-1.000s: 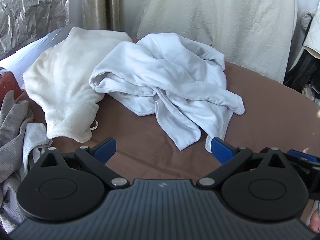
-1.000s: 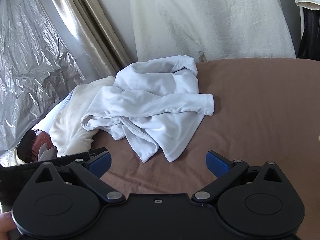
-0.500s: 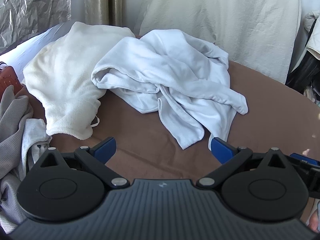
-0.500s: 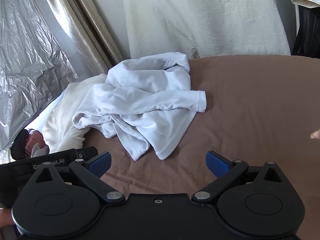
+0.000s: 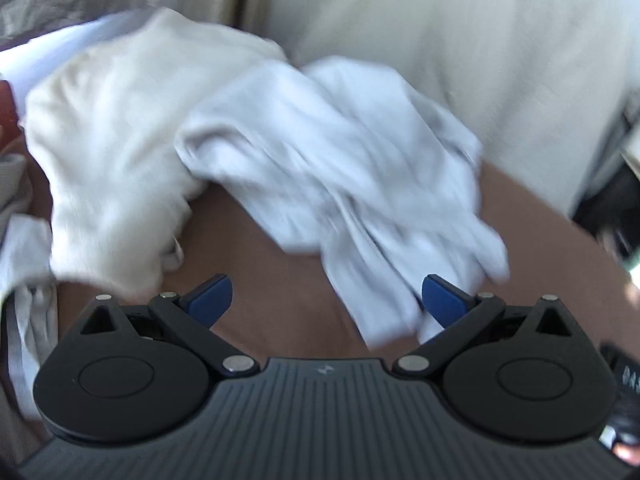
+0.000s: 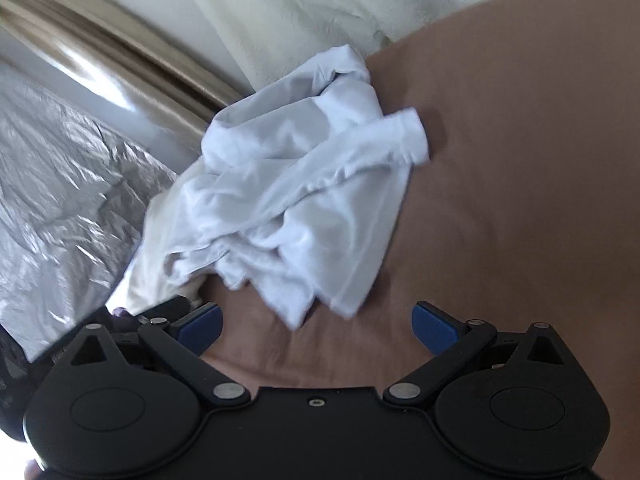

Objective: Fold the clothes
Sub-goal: 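Grasp the white shirt with the right gripper while the left gripper grasps it too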

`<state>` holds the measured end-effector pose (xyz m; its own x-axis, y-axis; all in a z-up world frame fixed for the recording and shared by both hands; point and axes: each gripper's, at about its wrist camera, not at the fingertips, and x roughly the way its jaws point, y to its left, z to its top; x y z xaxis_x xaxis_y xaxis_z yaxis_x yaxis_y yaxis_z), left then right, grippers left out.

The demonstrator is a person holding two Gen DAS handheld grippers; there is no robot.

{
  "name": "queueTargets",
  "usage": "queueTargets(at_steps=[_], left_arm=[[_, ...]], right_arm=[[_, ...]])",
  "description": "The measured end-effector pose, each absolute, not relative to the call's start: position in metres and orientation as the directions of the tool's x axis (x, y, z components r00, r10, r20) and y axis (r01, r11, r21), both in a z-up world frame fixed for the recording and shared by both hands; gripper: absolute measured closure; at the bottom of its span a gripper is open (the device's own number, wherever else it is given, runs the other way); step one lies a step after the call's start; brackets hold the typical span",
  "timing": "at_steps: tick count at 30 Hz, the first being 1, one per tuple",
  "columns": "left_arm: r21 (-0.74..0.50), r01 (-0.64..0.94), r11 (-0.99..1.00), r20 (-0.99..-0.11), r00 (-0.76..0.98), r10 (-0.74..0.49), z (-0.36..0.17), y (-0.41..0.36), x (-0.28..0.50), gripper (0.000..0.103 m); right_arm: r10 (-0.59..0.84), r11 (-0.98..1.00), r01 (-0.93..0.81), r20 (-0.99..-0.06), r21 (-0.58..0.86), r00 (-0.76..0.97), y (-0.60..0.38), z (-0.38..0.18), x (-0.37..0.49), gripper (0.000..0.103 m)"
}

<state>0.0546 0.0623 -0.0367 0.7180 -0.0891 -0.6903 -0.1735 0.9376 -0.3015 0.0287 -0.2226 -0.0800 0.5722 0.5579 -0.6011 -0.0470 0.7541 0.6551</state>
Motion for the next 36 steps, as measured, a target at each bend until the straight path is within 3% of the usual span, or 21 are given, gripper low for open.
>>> queueTargets(at_steps=[4, 7, 11, 15, 19, 20, 21, 22, 24, 30, 34, 36], left_arm=[[-0.334, -0.254, 0.908, -0.628, 0.778, -0.013, -0.048, 0.082, 0.085, 0.0], [-0.393, -0.267, 0.88, -0.66, 0.748, -0.068, -0.074, 0.086, 0.108, 0.001], [-0.545, -0.177, 0.819, -0.624, 0.739, -0.255, -0.095, 0.077, 0.119, 0.003], [-0.532, -0.165, 0.83, -0.621, 0.743, -0.25, -0.102, 0.074, 0.128, 0.004], [-0.582, -0.206, 0.786, -0.636, 0.718, -0.284, -0.121, 0.085, 0.136, 0.025], [-0.553, -0.203, 0.808, -0.65, 0.712, -0.265, -0.121, 0.082, 0.139, 0.032], [-0.542, -0.2, 0.816, -0.649, 0.717, -0.255, -0.12, 0.079, 0.139, 0.033], [-0.562, -0.198, 0.803, -0.633, 0.728, -0.263, -0.12, 0.078, 0.14, 0.038], [-0.626, -0.189, 0.757, -0.593, 0.745, -0.305, -0.123, 0.081, 0.14, 0.047], [-0.855, -0.173, 0.489, -0.437, 0.748, -0.499, -0.149, 0.093, 0.137, 0.065], [-0.893, -0.111, 0.436, -0.369, 0.737, -0.567, -0.144, 0.084, 0.137, 0.066], [-0.89, -0.062, 0.452, -0.344, 0.743, -0.575, -0.131, 0.076, 0.136, 0.066]], right_arm=[[0.506, 0.804, -0.109, -0.577, 0.584, 0.642, -0.215, -0.068, 0.072, 0.0], [0.493, 0.823, -0.152, -0.556, 0.547, 0.669, -0.208, -0.057, 0.12, 0.0], [0.493, 0.819, -0.164, -0.528, 0.55, 0.691, -0.203, -0.053, 0.181, 0.0], [0.484, 0.797, -0.09, -0.542, 0.597, 0.687, -0.2, -0.079, 0.216, 0.0], [0.475, 0.769, -0.015, -0.555, 0.639, 0.683, -0.196, -0.106, 0.251, 0.003], [0.475, 0.763, -0.001, -0.559, 0.647, 0.68, -0.195, -0.112, 0.259, 0.007], [0.503, 0.774, -0.049, -0.565, 0.632, 0.653, -0.183, -0.112, 0.258, 0.029], [0.531, 0.779, -0.094, -0.572, 0.62, 0.626, -0.172, -0.112, 0.256, 0.059], [0.594, 0.725, -0.087, -0.556, 0.683, 0.581, -0.17, -0.111, 0.246, 0.073], [0.764, 0.539, -0.037, -0.47, 0.841, 0.443, -0.165, -0.11, 0.216, 0.077], [0.854, 0.403, 0.016, -0.383, 0.915, 0.352, -0.162, -0.109, 0.196, 0.078], [0.856, 0.407, 0.002, -0.382, 0.914, 0.349, -0.169, -0.098, 0.192, 0.079]])
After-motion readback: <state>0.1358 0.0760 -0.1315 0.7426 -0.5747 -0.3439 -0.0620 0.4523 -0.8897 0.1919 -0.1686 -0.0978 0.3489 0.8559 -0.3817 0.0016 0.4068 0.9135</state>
